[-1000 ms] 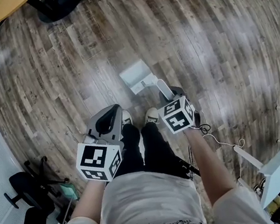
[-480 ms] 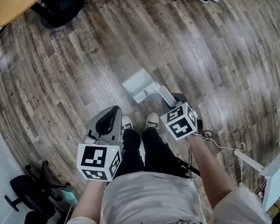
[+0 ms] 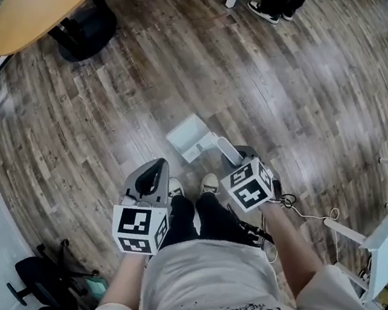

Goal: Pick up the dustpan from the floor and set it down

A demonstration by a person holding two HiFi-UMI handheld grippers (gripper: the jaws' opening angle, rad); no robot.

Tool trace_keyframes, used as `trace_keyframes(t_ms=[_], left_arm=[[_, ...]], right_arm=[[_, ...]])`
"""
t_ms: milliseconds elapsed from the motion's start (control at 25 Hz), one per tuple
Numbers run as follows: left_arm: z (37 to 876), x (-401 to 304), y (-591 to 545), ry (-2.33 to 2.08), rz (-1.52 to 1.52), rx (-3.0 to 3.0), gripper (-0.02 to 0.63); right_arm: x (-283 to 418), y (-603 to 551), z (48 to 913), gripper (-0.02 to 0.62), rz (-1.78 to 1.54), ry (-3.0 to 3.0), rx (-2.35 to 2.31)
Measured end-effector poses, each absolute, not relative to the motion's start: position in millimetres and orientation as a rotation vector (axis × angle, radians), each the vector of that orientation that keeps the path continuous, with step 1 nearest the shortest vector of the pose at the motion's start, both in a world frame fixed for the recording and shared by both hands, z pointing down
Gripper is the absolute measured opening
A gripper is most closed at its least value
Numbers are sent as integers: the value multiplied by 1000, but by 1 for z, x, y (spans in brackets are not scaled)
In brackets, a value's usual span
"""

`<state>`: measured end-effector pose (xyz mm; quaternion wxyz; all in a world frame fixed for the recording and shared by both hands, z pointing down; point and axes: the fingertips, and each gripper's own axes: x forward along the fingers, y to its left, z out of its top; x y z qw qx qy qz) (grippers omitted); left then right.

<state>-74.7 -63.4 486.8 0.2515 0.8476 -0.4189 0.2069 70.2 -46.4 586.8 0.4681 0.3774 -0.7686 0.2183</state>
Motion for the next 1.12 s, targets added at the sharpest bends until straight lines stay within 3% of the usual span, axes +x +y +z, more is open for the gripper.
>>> trace_keyframes(t_ms=[1120], left_arm=[[427, -55, -28, -1111, 536, 2416, 23]], right_arm=[[80, -11, 485, 44, 482, -1929, 990]])
